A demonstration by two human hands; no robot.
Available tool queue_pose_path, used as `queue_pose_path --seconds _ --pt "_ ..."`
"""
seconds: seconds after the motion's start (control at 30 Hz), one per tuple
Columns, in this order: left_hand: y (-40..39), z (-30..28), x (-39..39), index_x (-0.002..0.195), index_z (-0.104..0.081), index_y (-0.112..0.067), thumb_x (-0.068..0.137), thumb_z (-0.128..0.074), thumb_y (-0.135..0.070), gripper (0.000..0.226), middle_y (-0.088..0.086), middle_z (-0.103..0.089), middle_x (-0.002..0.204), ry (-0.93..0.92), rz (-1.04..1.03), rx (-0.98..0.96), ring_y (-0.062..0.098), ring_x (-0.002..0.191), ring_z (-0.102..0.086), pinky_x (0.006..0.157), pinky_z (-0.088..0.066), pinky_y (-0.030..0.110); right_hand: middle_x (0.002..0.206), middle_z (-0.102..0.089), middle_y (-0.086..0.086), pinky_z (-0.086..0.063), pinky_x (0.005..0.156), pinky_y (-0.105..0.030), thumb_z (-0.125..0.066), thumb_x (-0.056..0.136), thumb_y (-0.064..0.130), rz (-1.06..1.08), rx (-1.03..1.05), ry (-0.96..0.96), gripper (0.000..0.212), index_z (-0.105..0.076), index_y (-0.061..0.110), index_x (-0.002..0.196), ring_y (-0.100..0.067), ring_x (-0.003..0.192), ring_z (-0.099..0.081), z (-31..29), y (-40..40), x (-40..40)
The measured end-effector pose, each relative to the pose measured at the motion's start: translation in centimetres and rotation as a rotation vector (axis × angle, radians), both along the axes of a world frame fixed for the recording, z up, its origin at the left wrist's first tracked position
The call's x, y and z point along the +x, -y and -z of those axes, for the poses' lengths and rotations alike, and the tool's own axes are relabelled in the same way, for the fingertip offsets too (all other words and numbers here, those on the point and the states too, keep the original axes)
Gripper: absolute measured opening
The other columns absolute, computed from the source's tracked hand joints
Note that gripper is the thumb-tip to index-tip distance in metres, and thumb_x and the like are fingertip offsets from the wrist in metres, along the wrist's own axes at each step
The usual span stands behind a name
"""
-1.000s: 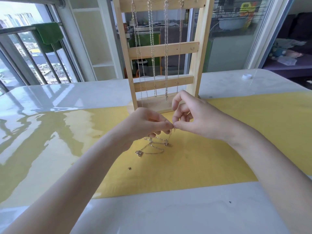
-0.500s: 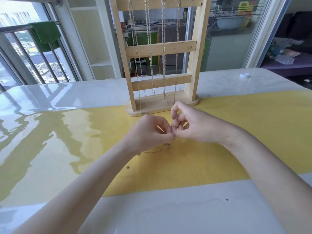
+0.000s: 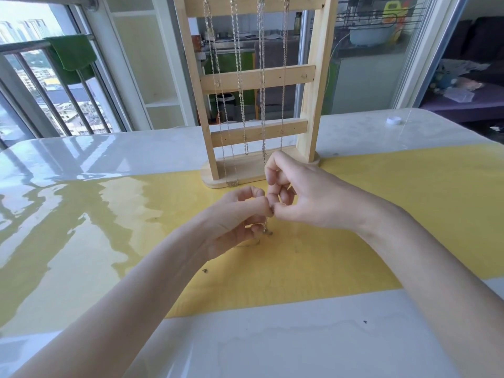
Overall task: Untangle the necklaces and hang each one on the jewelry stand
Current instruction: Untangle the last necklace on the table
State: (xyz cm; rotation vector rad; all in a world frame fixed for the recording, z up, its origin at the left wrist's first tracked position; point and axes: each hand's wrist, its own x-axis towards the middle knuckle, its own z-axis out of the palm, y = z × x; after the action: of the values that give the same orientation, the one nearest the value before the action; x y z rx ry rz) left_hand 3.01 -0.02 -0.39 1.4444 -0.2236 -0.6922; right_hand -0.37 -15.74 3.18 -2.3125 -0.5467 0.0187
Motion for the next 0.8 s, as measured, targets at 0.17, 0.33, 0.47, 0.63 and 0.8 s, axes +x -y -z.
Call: queue_pose_path --seconds 0.17,0.33,0.47,0.63,0.8 --pt "0.2 -0.5 -0.2 0.08 -0.043 -0.017 0.064 -0.062 -0.007 0.027 0.002 -0.046 0.069 0.118 -0.104 0.01 0.011 0.053 -0.037 0.048 -0.04 0.016 0.074 -0.056 0.007 -0.039 0.059 -0.021 -0.062 0.079 0.007 0.053 0.052 0.018 0.037 -0.033 0.03 0.081 -0.007 0.062 -0.041 0.3 -0.2 0.0" --pt "0.1 -1.3 -0.4 0.08 -0.042 -0.016 0.068 -0.062 -0.007 0.025 0.01 -0.049 0.078 0.233 -0.114 0.007 0.014 0.059 -0.041 0.05 -0.042 0.017 0.071 -0.052 0.004 -0.037 0.056 -0.017 -0.06 0.077 0.002 0.087 0.101 0.123 0.037 -0.033 0.026 0.084 -0.008 0.06 -0.037 0.2 -0.5 -0.2" --pt "0.0 -2.2 -0.6 0.086 -0.053 -0.008 0.087 -0.052 0.0 0.009 -0.001 -0.043 0.065 -0.069 -0.025 -0.166 0.006 0.051 -0.037 0.044 -0.035 0.013 0.072 -0.048 -0.002 -0.037 0.059 -0.011 -0.057 0.075 -0.003 0.079 0.141 0.23 0.035 -0.034 0.022 0.087 -0.006 0.062 -0.036 -0.2 -0.9 -0.5" --pt "0.1 -2.6 -0.6 0.088 -0.049 -0.008 0.084 -0.055 -0.001 0.009 0.001 -0.042 0.065 -0.081 -0.033 -0.193 0.008 0.053 -0.035 0.045 -0.033 0.013 0.073 -0.05 -0.003 -0.036 0.06 -0.017 -0.057 0.073 -0.004 0.074 0.196 0.23 0.041 -0.031 0.027 0.081 -0.009 0.063 -0.036 -0.5 -0.8 -0.5" --pt "-0.1 -2.2 -0.3 0.083 -0.037 -0.014 0.086 -0.058 0.006 0.029 0.008 -0.056 0.073 0.618 -0.16 0.069 0.015 0.06 -0.041 0.056 -0.039 0.02 0.069 -0.05 0.003 -0.037 0.06 -0.019 -0.058 0.072 -0.003 0.144 0.287 0.17 0.04 -0.031 0.025 0.08 -0.008 0.062 -0.035 0.1 -0.7 -0.1"
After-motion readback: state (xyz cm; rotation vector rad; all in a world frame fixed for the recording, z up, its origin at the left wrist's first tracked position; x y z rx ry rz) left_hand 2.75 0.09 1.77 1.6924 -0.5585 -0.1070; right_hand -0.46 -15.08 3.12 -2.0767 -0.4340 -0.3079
